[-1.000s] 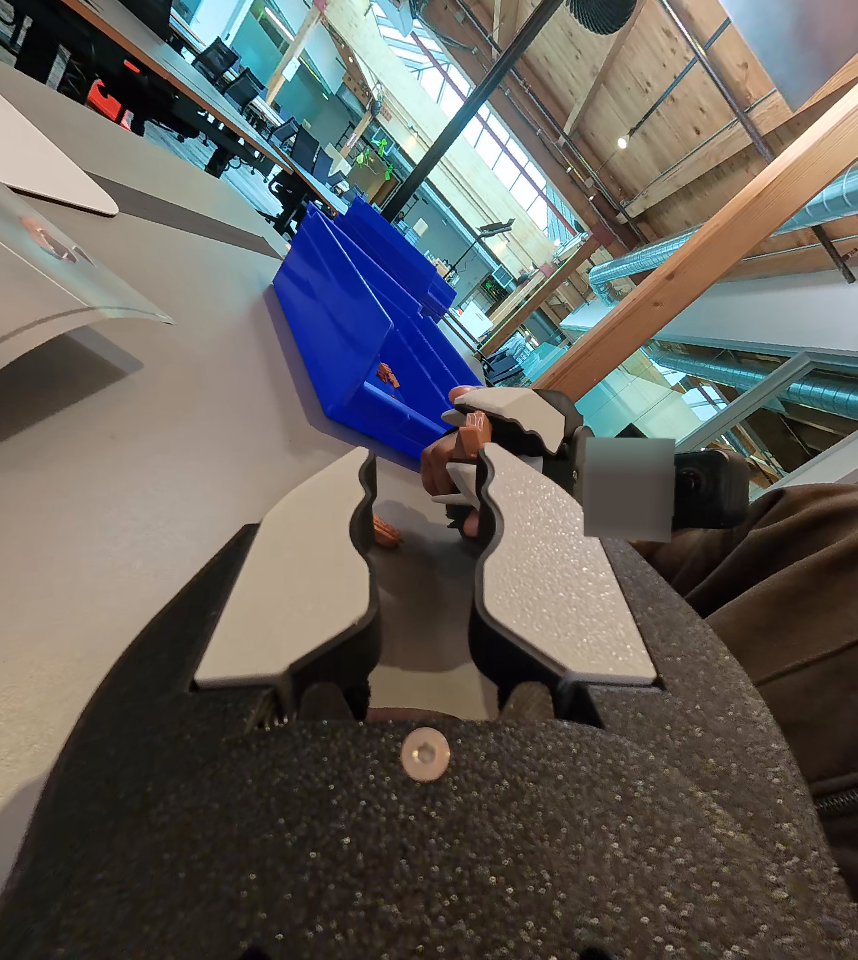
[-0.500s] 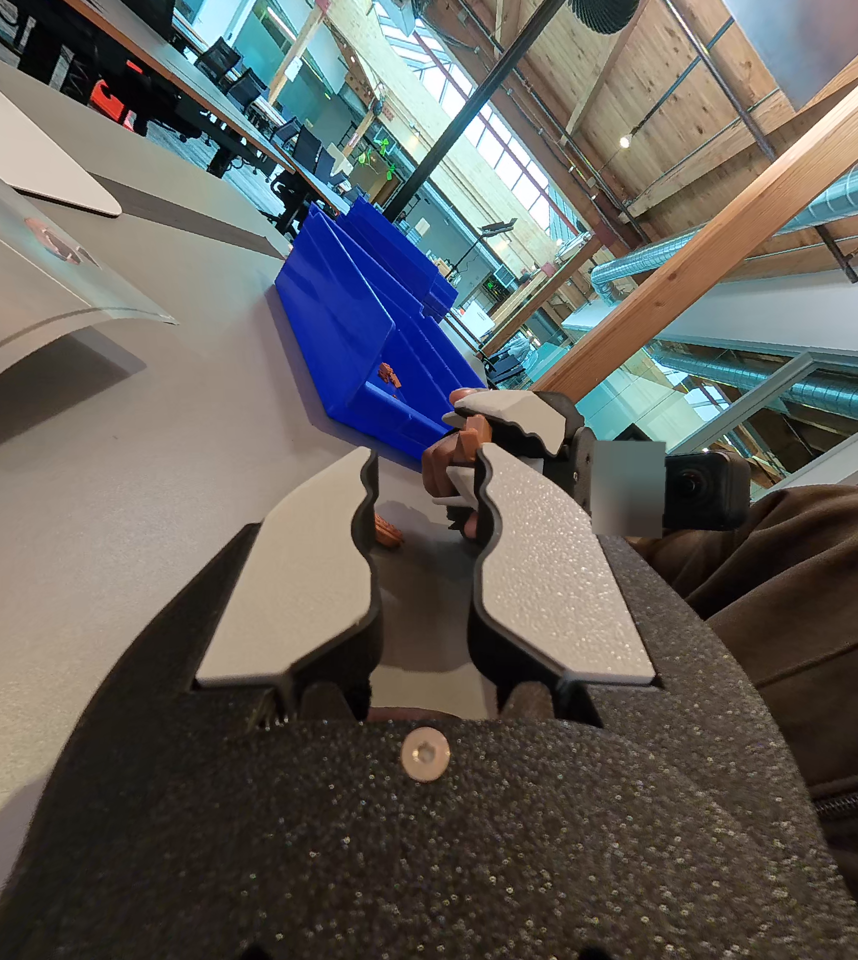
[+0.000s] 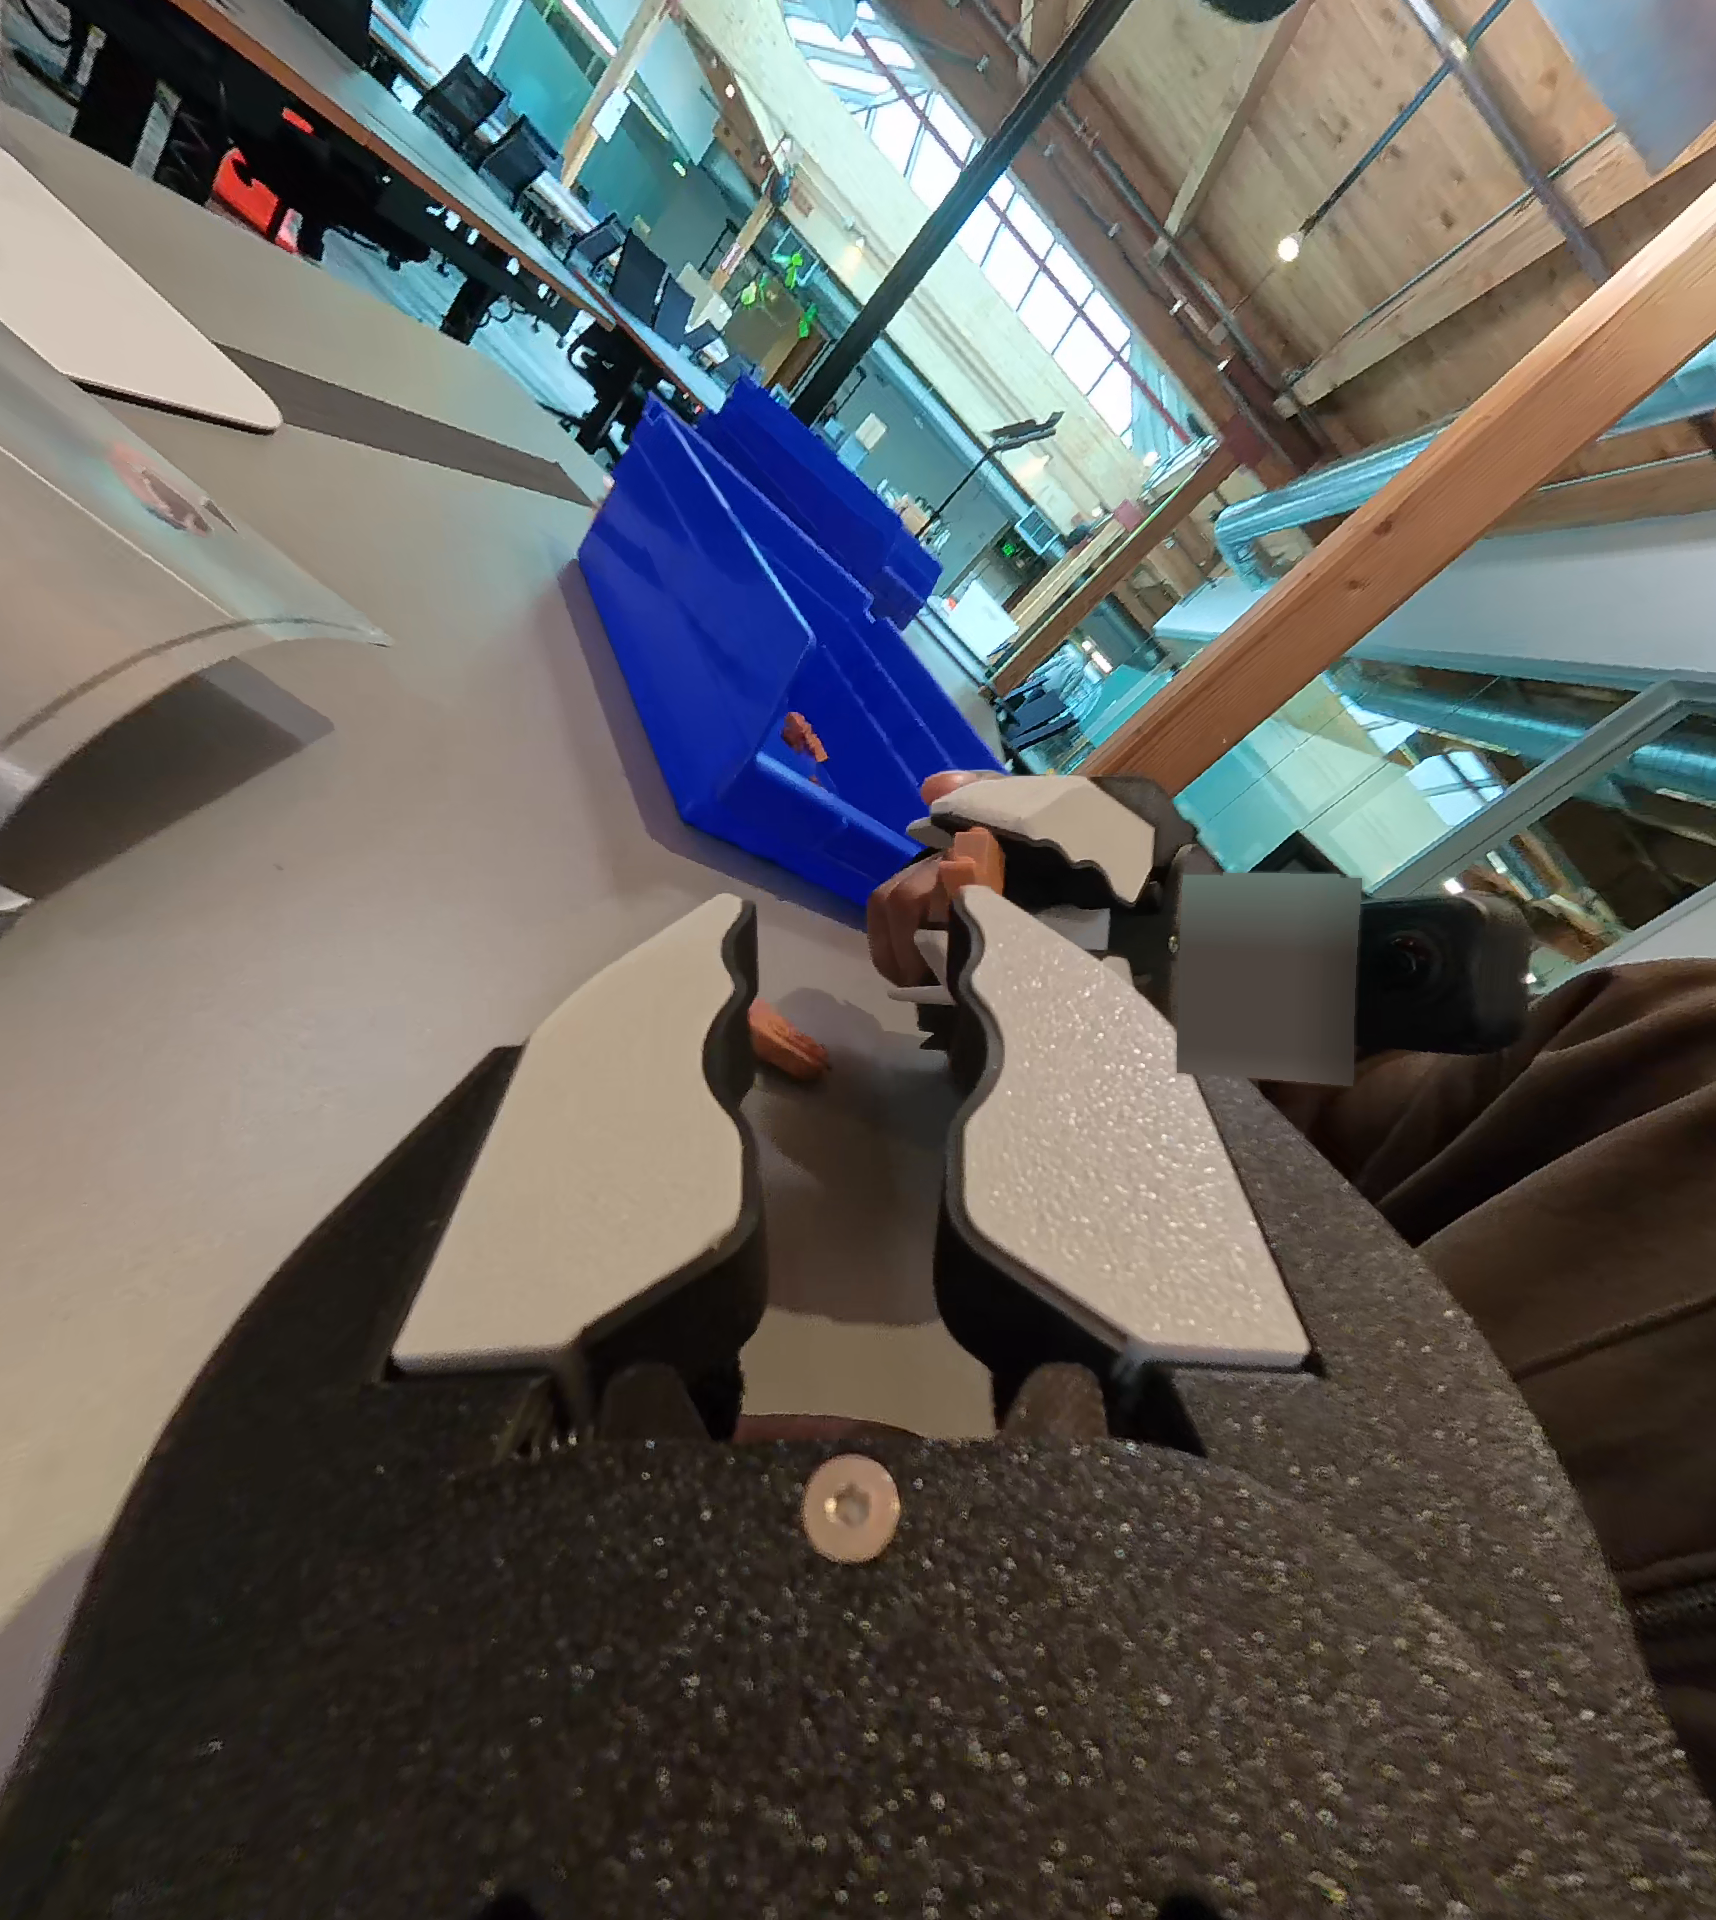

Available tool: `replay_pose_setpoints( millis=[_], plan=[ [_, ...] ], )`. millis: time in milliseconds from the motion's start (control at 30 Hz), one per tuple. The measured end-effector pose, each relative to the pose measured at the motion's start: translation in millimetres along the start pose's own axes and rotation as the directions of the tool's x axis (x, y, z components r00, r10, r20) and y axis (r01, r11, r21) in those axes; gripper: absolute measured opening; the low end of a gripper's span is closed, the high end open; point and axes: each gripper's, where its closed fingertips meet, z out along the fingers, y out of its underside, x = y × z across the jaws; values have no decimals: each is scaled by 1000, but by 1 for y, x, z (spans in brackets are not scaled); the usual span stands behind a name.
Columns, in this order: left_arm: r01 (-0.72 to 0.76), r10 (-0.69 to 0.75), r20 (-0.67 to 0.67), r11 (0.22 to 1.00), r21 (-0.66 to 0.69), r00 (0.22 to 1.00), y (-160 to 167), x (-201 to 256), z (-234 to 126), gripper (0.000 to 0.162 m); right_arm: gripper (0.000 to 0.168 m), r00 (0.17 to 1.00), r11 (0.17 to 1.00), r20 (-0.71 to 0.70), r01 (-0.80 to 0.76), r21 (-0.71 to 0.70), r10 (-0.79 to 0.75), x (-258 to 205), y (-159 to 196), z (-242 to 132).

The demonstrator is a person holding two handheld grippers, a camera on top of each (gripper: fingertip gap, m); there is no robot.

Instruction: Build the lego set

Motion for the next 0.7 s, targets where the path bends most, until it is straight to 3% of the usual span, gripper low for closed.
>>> replay_pose_setpoints(
  millis=[133,300,467,700],
  plan=[
    [-133,142,65,984,-117,988,-4,-5,-22,35,23,1000,1000,6,-2,1,2,-1,0,0],
    [-328,367,98,902,-279,925,0,-11,-55,35,23,1000,1000,19,-3,3,3,-4,-1,1],
    [-465,553,25,723,-511,833,37,-25,-73,32,23,999,1000,34,0,7,0,-7,-3,1],
    [-507,599,-106,555,-659,794,78,-31,-75,30,23,999,1000,53,10,1,-10,-11,-2,1]
  ],
)
